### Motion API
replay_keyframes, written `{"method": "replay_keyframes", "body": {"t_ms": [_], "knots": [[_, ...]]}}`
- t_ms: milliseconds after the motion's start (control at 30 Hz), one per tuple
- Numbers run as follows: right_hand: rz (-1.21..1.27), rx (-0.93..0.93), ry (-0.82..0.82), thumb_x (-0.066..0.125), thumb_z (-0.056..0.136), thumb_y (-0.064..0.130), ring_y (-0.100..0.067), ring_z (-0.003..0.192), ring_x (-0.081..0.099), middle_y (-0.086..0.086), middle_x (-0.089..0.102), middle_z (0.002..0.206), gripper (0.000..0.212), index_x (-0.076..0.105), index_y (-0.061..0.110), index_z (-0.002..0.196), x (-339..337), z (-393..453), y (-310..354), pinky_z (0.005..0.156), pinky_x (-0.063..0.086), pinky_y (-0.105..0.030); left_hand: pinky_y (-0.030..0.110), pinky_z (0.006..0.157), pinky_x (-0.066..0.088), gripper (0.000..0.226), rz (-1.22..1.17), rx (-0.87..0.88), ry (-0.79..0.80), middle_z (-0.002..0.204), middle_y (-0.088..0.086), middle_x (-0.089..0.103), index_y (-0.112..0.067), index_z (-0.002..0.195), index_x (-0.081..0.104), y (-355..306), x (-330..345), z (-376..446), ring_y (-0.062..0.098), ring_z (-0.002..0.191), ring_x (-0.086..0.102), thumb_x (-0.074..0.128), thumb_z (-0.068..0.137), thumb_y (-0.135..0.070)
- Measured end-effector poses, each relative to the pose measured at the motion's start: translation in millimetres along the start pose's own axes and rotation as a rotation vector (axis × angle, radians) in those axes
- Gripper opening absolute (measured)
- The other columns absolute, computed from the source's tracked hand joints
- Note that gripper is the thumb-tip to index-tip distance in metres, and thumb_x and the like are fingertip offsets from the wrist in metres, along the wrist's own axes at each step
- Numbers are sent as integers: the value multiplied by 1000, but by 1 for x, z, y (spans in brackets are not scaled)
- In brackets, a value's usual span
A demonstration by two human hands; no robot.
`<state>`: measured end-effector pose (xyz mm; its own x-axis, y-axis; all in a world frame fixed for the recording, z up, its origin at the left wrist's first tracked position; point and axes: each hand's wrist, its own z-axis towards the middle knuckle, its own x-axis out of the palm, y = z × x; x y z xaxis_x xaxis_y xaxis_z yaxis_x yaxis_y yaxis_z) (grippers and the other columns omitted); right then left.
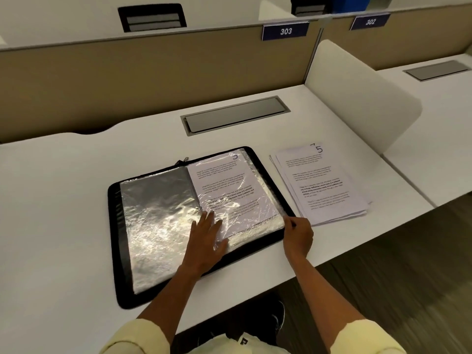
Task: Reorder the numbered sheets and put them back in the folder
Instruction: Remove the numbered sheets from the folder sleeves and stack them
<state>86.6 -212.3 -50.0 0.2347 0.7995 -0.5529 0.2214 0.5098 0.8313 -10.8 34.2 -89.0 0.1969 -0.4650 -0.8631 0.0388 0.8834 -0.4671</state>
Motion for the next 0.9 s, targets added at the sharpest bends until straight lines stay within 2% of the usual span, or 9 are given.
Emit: {"method": "replay_keyframes", "body": {"t_ms": [167,300,400,467,600,667,800,900], "knots": [[-11,-78,-2,66,97,20,-22,90,62,-4,59,107,15,72,6,99,-3,2,2,74,51,-31,59,115,23,62,6,28,18,160,11,27,-14,142,48,-18,13,12,28,150,17,45,94,-53],[42,-97,-14,67,96,22,-24,92,63,-2,57,112,13,73,10,98,-3,3,7,76,58,-40,57,115,20,65,-54,110,13,160,10,29,-20,140,47,-31,21,19,28,150,18,43,93,-65],[111,-84,22,68,95,22,-21,94,62,-1,57,111,11,72,12,96,-5,6,14,79,58,-35,52,118,17,65,-117,102,39,159,8,31,-25,133,55,-44,24,27,28,150,19,53,85,-69],[161,-59,49,68,95,19,-17,91,63,-1,60,105,8,70,12,95,-8,7,21,81,57,-31,53,117,24,53,-137,109,20,154,8,38,-25,123,61,-50,25,32,29,147,25,58,85,-61],[276,71,123,68,95,24,-6,88,62,-1,68,98,11,71,14,97,-11,8,30,76,50,-19,43,107,38,28,-170,159,-144,131,11,59,-15,105,69,-65,25,43,28,130,45,60,89,-37],[347,130,161,67,96,29,-7,83,62,0,69,93,20,73,10,96,-9,9,33,75,47,-20,39,100,43,20,-182,161,-204,119,10,64,-12,97,71,-73,23,47,26,118,51,61,90,-28],[457,182,198,55,102,35,-14,86,63,3,72,92,31,75,11,99,-7,7,37,73,46,-22,33,84,46,16,-186,114,-194,102,4,66,-11,88,71,-78,18,51,22,98,55,60,91,-23],[473,204,180,51,103,38,-20,92,65,0,70,96,32,71,13,104,-6,4,36,75,48,-23,37,74,46,9,-218,20,-116,89,-1,61,-13,82,65,-78,12,52,18,87,49,70,88,-18]]}}
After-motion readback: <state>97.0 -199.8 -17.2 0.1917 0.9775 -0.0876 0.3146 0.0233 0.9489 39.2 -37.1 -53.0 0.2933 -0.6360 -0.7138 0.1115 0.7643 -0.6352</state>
